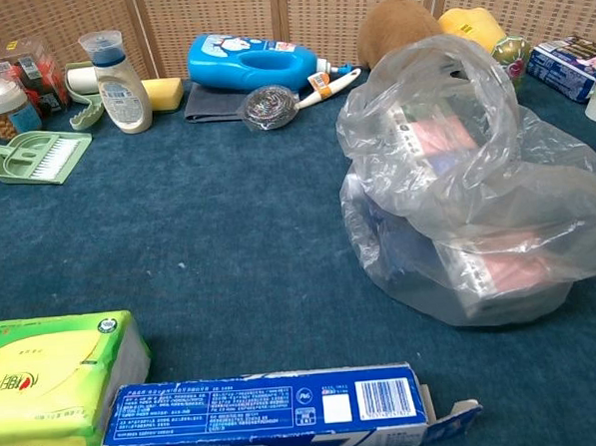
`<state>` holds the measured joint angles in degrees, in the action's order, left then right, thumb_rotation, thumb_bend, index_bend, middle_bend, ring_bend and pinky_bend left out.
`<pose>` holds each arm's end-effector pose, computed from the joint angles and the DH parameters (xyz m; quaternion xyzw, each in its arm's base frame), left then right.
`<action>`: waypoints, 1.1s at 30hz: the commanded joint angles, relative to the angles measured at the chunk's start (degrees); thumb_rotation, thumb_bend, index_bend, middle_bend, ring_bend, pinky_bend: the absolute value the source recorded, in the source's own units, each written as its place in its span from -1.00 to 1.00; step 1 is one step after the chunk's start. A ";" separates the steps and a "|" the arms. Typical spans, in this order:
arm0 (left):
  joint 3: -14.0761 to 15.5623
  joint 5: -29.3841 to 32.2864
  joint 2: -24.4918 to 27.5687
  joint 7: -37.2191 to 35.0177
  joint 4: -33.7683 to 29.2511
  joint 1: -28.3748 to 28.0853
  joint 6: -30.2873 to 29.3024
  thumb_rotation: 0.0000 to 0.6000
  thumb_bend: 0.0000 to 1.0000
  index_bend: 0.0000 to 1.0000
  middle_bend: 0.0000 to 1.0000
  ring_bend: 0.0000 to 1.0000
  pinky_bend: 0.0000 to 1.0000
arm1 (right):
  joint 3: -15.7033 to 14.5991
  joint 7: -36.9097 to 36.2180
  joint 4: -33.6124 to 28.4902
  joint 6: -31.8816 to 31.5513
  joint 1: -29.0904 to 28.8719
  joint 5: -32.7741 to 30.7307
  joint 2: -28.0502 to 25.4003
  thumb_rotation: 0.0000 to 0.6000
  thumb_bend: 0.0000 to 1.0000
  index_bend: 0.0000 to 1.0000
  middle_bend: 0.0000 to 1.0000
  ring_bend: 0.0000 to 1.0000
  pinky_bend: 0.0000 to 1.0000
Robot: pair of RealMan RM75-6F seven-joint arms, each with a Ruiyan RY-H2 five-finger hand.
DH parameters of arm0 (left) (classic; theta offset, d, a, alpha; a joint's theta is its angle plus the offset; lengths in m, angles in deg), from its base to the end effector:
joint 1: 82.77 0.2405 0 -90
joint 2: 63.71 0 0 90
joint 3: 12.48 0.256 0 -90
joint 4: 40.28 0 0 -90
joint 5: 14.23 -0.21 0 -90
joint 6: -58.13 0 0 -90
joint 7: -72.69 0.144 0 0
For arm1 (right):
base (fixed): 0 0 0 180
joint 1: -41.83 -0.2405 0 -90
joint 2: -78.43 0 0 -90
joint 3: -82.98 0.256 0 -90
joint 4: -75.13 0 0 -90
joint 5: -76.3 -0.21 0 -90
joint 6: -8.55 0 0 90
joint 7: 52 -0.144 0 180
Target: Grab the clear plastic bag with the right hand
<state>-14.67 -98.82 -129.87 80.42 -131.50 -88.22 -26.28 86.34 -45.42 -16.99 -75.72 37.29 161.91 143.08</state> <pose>-0.3147 0.1819 0.1475 -0.6159 -0.3610 -0.3457 0.6090 -0.3128 -0.1811 0.1562 0.6126 -0.3595 0.3531 0.6090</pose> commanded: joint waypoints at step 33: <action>-0.95 -0.67 1.73 0.29 -0.41 -1.02 -0.08 -1.00 -0.69 -0.41 -0.29 -0.36 -0.71 | 4.09 -8.18 -3.34 15.80 -12.84 -0.59 -3.15 -0.67 -0.34 -0.50 -0.41 -0.51 -0.55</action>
<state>-15.59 -99.52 -128.13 80.71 -131.94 -89.22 -26.38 90.11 -54.44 -20.50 -61.36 25.63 161.50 139.20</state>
